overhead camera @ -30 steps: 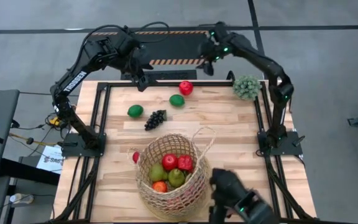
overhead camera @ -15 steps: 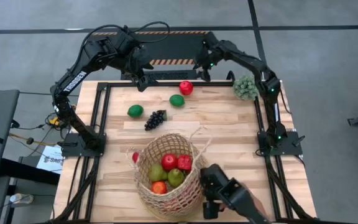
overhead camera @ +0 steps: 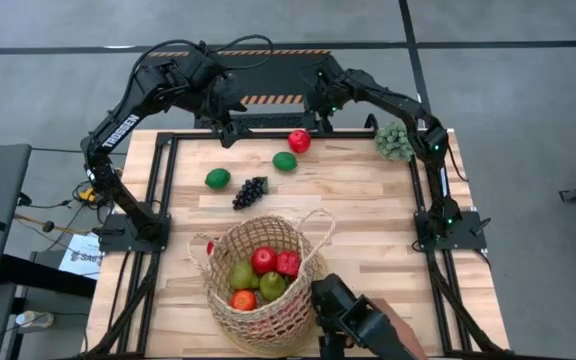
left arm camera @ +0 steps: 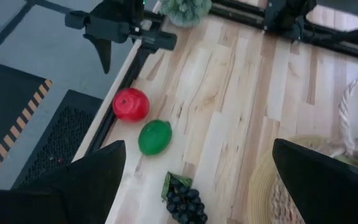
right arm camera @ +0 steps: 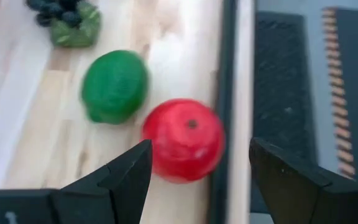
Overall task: Build produce basket
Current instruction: Put the apple into the basket
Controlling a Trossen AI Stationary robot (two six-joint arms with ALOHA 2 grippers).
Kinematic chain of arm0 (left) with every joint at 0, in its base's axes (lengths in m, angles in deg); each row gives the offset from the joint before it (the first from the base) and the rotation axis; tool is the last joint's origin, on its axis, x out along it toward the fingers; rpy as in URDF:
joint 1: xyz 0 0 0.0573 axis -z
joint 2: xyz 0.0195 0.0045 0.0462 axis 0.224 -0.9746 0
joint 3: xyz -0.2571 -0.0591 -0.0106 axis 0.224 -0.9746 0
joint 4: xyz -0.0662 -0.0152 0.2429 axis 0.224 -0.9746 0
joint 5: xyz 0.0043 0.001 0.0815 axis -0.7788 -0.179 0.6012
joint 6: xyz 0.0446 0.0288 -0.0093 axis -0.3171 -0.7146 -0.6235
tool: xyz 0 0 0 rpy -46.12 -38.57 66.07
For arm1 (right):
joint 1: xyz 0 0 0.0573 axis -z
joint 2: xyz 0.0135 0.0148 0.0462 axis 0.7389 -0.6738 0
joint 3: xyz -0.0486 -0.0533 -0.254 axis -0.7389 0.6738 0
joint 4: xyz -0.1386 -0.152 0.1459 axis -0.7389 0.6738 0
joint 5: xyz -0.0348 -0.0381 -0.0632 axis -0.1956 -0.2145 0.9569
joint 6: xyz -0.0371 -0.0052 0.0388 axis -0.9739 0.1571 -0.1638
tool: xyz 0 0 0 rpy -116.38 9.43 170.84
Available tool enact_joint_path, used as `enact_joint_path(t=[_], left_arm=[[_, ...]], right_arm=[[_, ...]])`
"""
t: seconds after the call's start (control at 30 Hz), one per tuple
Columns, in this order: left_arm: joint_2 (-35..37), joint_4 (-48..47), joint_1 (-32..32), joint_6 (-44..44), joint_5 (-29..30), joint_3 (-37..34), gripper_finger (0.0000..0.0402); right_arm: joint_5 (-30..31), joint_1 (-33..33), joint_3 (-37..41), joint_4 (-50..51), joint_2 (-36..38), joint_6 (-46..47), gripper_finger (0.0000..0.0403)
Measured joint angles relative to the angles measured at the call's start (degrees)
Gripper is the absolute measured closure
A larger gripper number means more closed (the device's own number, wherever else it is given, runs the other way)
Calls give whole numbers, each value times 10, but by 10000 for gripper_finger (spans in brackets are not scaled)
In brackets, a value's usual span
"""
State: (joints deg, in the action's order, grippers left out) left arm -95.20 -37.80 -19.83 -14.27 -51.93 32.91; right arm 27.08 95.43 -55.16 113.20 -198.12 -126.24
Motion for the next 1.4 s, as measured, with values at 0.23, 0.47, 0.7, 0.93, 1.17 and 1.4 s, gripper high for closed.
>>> enact_joint_path(t=[0.23,0.47,0.7,0.93,1.17,1.4], left_arm=[[0,-33,0,-10,-11,0,12],[0,-34,0,-21,-11,0,12],[0,-34,0,-19,-4,0,12],[0,-34,0,3,3,0,12],[0,-45,9,17,4,0,12],[0,-45,17,17,5,0,12]], right_arm=[[7,-1,0,13,0,-48,117],[24,-6,1,9,-11,-33,117],[133,7,-1,59,50,16,117],[303,-1,0,12,64,17,117],[391,-12,0,-22,62,28,117],[414,-20,0,-70,62,3,117]])
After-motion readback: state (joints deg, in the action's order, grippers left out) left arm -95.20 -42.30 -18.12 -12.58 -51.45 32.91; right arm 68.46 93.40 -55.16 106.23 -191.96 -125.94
